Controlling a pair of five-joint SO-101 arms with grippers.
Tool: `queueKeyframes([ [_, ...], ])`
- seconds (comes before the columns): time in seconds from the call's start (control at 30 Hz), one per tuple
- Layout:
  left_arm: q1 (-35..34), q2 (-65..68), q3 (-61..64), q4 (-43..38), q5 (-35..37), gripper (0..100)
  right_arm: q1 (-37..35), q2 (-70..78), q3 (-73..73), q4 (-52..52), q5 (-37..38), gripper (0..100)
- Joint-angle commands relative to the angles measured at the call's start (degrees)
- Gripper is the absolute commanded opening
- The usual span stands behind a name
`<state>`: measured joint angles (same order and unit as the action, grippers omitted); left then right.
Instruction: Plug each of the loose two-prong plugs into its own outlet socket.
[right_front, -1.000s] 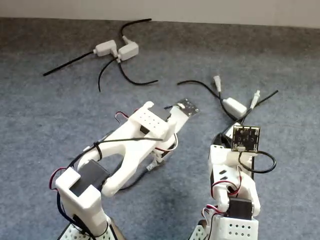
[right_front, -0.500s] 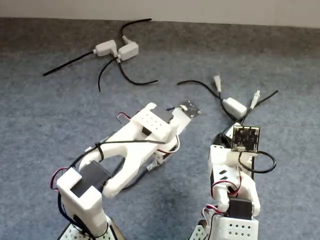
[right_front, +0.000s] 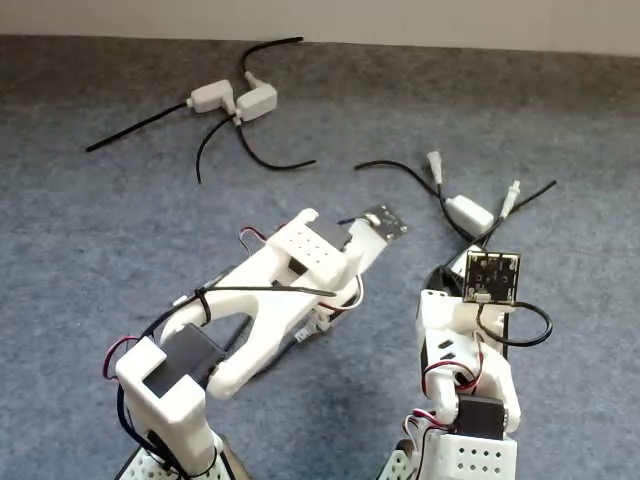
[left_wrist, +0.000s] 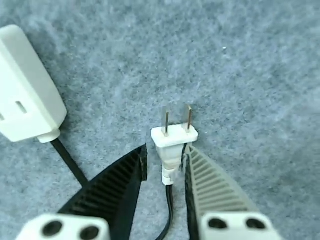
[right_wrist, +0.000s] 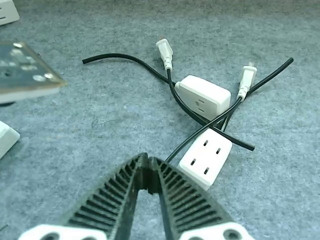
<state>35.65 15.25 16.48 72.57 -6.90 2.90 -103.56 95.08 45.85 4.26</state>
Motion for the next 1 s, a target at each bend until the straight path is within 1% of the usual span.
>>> queueKeyframes([
  [0.0, 1.89, 0.22, -0.04, -1.41, 0.44, 14, 0.66, -0.84, 5.93, -1.36, -0.26, 0.9],
  [0.2, 1.89, 1.01, -0.13, -1.41, 0.44, 14, 0.66, -0.84, 5.93, -1.36, -0.26, 0.9],
  [0.3, 1.89, 2.24, -1.01, -0.09, 0.53, 14, 0.66, -0.84, 5.93, -1.36, -0.26, 0.9],
  [0.4, 1.89, 3.38, -2.51, 0.97, 2.81, 14, 0.66, -0.84, 5.93, -1.36, -0.26, 0.9],
  [0.47, 1.89, 3.30, -2.51, 0.97, 2.99, 13, 0.66, -0.84, 5.93, -1.36, -0.26, 0.9],
  [0.53, 1.89, 3.21, -2.51, 0.97, 2.99, 9, 0.66, -0.84, 5.93, -1.36, -0.26, 0.9],
  [0.63, 1.89, 2.95, -2.59, 1.14, 2.99, 0, 0.66, -0.84, 5.93, -1.36, -0.26, 0.9],
  [0.73, 1.89, 2.77, -3.56, 3.60, 2.99, 1, 0.66, -0.84, 5.93, -1.36, -0.26, 0.9],
  [0.97, 1.89, 2.68, -11.56, 11.96, 2.90, 1, 0.66, -0.84, 5.93, -1.36, -0.26, 0.9],
])
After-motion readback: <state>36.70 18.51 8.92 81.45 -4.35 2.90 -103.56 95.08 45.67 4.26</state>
